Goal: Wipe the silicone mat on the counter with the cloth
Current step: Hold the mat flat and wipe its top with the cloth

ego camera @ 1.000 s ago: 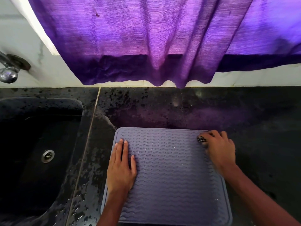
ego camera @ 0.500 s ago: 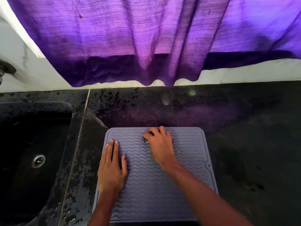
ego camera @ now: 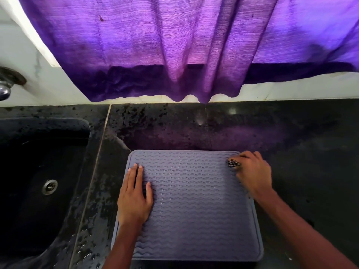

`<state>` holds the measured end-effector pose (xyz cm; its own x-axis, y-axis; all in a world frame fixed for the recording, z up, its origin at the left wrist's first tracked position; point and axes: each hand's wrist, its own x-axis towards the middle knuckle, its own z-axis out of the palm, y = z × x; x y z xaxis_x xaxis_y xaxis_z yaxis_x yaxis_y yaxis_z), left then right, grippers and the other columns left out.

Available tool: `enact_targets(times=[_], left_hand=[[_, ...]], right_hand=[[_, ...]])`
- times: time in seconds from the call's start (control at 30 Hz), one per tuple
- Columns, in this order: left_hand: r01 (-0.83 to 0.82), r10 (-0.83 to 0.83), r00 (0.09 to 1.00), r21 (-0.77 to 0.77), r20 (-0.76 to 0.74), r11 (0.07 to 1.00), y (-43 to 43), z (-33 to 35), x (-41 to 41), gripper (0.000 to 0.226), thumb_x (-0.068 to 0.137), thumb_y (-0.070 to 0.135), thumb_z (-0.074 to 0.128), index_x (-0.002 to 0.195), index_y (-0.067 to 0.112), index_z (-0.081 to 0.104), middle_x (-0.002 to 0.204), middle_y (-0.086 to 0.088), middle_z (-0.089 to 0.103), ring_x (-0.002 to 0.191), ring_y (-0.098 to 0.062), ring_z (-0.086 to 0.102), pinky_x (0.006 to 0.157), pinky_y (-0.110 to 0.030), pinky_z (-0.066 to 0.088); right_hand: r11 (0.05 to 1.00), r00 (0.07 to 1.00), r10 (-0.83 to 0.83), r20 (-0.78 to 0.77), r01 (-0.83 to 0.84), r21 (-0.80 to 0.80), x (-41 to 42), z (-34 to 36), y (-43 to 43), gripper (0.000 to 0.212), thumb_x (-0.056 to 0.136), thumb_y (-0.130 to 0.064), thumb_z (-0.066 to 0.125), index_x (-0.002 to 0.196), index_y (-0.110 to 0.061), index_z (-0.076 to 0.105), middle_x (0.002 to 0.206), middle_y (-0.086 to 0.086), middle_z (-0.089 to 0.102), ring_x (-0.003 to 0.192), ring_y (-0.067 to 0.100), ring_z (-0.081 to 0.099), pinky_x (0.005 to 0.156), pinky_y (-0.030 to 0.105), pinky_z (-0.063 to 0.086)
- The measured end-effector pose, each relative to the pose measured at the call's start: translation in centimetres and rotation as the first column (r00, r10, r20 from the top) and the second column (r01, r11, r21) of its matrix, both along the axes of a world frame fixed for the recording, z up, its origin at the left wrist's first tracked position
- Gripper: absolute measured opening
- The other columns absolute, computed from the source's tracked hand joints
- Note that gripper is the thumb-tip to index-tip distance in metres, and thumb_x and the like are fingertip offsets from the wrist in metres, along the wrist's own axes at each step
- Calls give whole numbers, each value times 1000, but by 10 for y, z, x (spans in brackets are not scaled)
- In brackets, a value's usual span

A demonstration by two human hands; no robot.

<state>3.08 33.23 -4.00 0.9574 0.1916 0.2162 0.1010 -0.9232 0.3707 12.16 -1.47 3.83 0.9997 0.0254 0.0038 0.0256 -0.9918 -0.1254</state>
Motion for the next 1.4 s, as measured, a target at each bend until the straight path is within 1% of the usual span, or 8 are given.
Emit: enact_targets(times=[0.23,0.4,0.6,0.7,0.87,1.07,1.27,1.4], left_hand=[[-19,19,1000,-39,-5,999,-3,8,-2,62,101,40,39,152,5,44,159,-11,40,147,-25,39,119,-39,34],[-2,4,1000,-151,15,989,-3,13,-2,57,100,34,49,149,4,47,155,-11,46,143,-23,42,120,-33,32],[-87,156,981,-453,118,887,11,20,8,41,98,18,41,129,4,63,129,-10,66,120,-16,55,107,-4,29],[-8,74,988,-437,134,899,41,24,38,34,87,-5,53,112,6,72,112,-7,72,105,-19,61,99,-13,44],[119,-95,988,-208,122,971,61,12,72,32,77,-6,70,107,2,76,106,-9,75,93,-31,64,78,-44,57],[31,-27,996,-52,87,998,44,13,64,39,72,3,83,110,10,74,116,-4,71,101,-20,45,71,-41,51],[10,-12,998,22,64,1000,49,14,62,38,74,8,83,110,15,75,118,0,70,102,-22,46,74,-41,45],[-9,9,996,0,90,1000,50,12,62,33,79,8,79,110,18,76,118,4,70,102,-21,48,76,-40,42]], right_hand=[[994,996,-86,-29,87,60,0,7,-2,35,69,-10,75,102,-21,71,98,7,64,92,36,52,66,44,53],[928,982,174,72,-188,322,6,7,72,21,78,-23,77,95,-12,71,84,10,69,78,35,63,70,39,49],[797,934,355,32,-320,512,8,-14,176,24,78,-21,73,101,-15,72,97,3,66,91,26,61,82,35,47],[806,909,415,45,-390,445,8,-13,216,25,77,-20,75,102,-23,72,97,-4,66,91,21,58,80,35,47],[902,924,378,-67,-350,252,4,-4,263,36,82,-25,71,116,-34,63,112,-11,58,106,18,47,85,37,35],[926,930,365,50,-368,86,-17,-15,272,46,73,-9,65,113,-31,62,105,-4,57,99,23,51,80,39,38],[906,904,422,68,-423,-8,-15,-13,255,43,67,-11,74,106,-29,66,101,-1,60,95,27,55,72,40,44],[933,932,360,35,-361,0,-14,-13,215,58,49,-9,82,102,-28,69,102,-1,64,96,30,59,73,41,47]])
